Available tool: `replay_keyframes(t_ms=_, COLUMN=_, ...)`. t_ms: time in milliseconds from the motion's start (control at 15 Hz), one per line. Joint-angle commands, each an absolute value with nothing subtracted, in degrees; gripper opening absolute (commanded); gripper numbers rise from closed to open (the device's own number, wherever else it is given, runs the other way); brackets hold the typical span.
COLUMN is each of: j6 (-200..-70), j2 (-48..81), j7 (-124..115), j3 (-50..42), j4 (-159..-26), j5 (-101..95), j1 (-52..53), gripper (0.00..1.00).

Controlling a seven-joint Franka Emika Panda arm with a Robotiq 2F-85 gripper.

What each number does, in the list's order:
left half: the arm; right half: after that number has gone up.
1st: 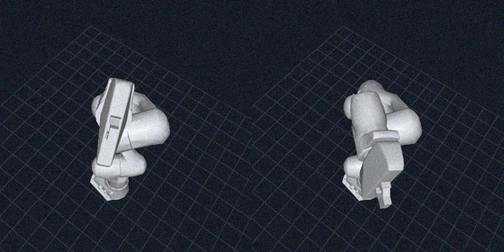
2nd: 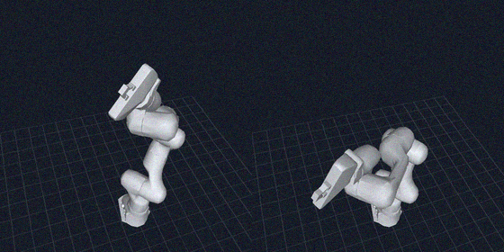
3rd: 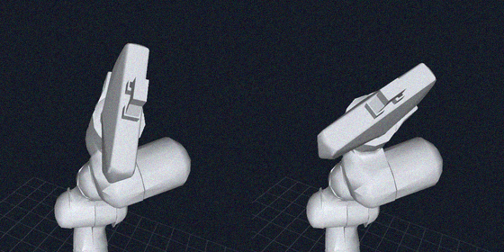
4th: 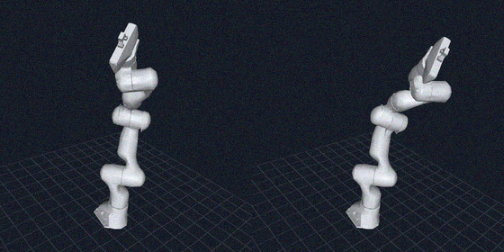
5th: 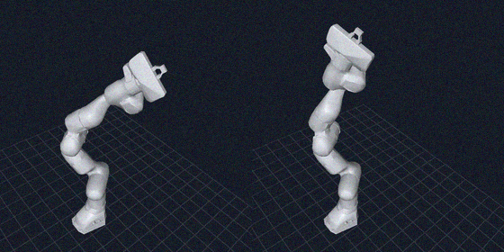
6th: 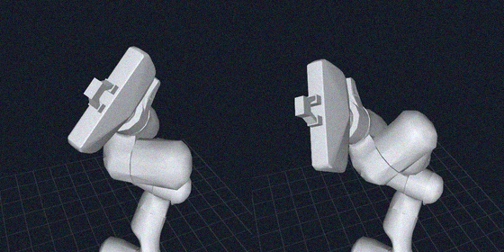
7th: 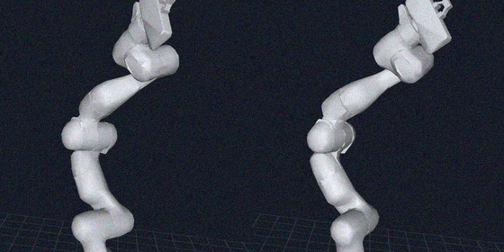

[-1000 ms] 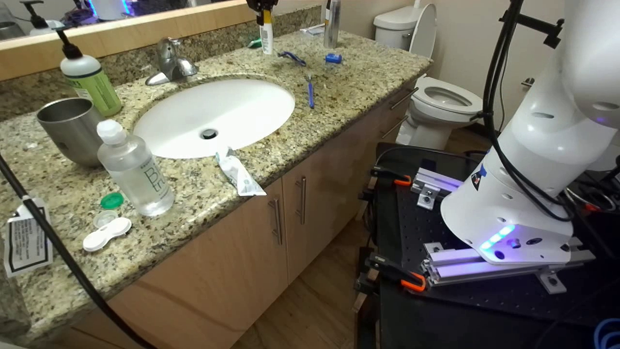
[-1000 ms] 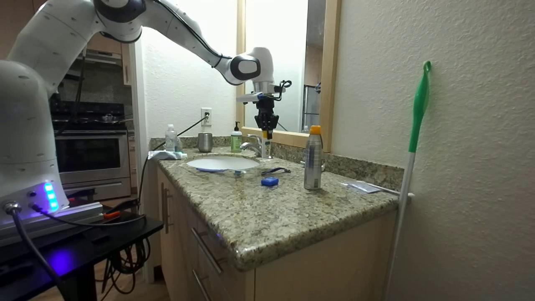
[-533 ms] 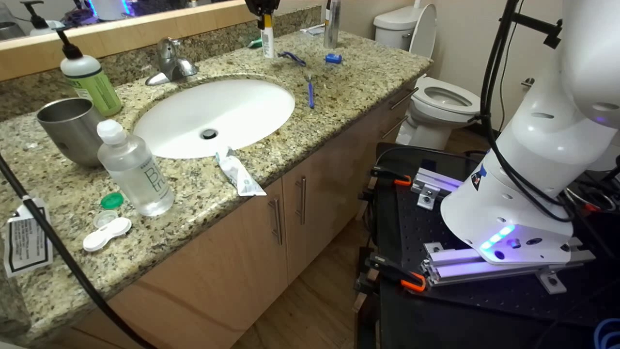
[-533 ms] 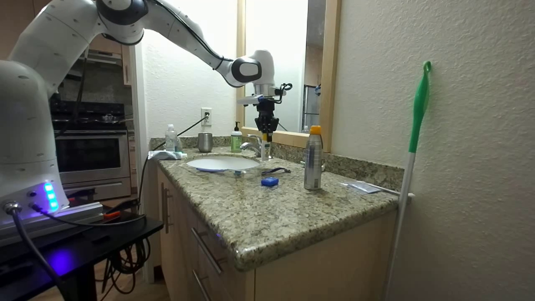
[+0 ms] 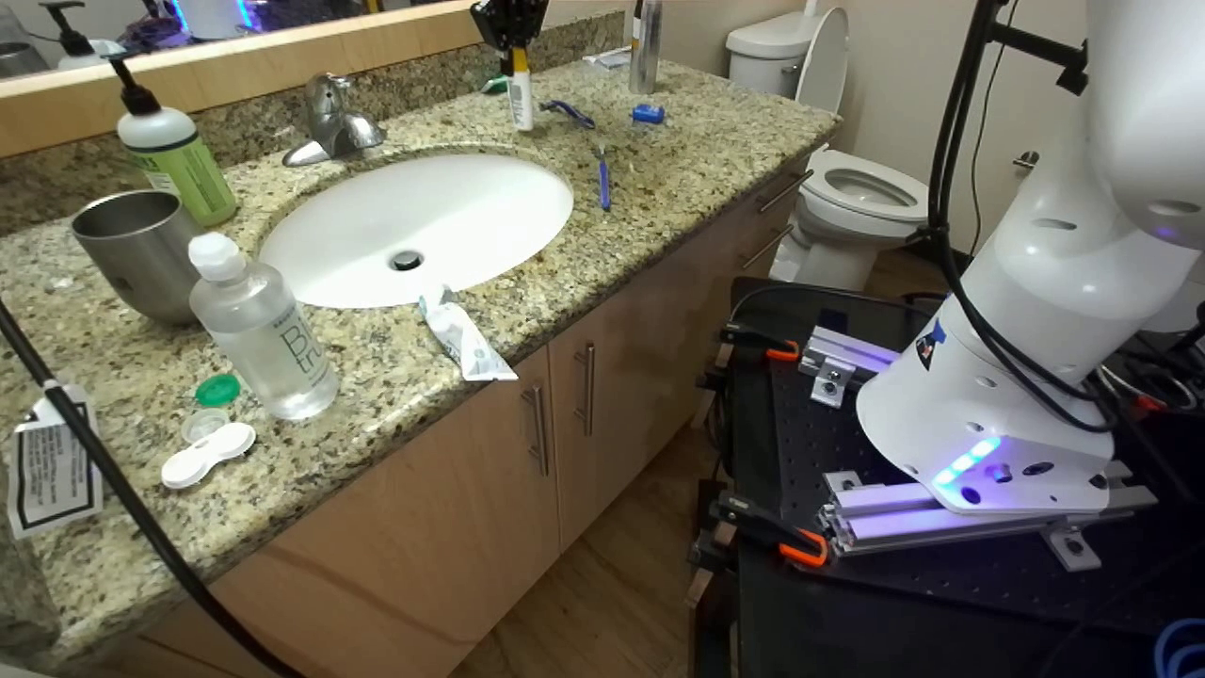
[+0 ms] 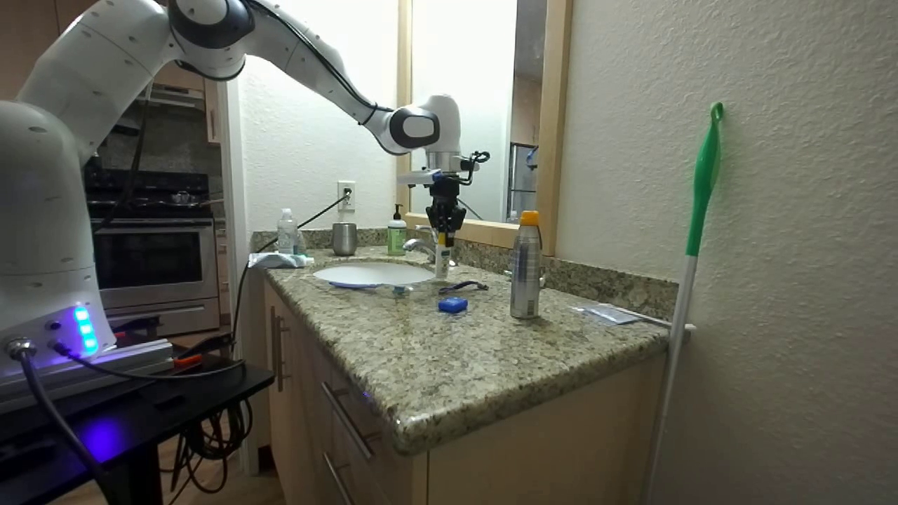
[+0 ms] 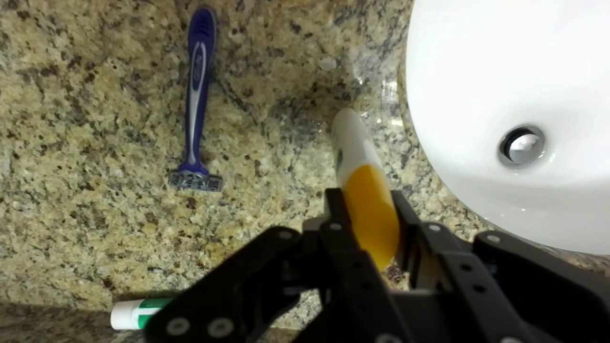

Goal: Take the bottle and move it slightly to the left

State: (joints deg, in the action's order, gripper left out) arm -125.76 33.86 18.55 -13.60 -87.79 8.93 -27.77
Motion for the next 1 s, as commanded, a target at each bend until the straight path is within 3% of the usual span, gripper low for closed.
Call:
replay_keyframes(t_ms=0, j6=-126.51, j2=34.49, j7=19.21, j3=-12.45, j4=-86.92, j5=8.71, j1=-29.20, gripper=0.52)
replay_keyframes(t_ms=467, j6=-126.73, j2=32.13, j7=19.65, j3=-12.18, j4=-88.13, j5=10.04, j1=-30.56, gripper=0.98)
replay_keyframes(t_ms=933, j6=-133.86, j2=11.38, j7=29.53, j3=-10.98, j4=-100.65, j5=17.22, j1=-30.40, gripper=1.00)
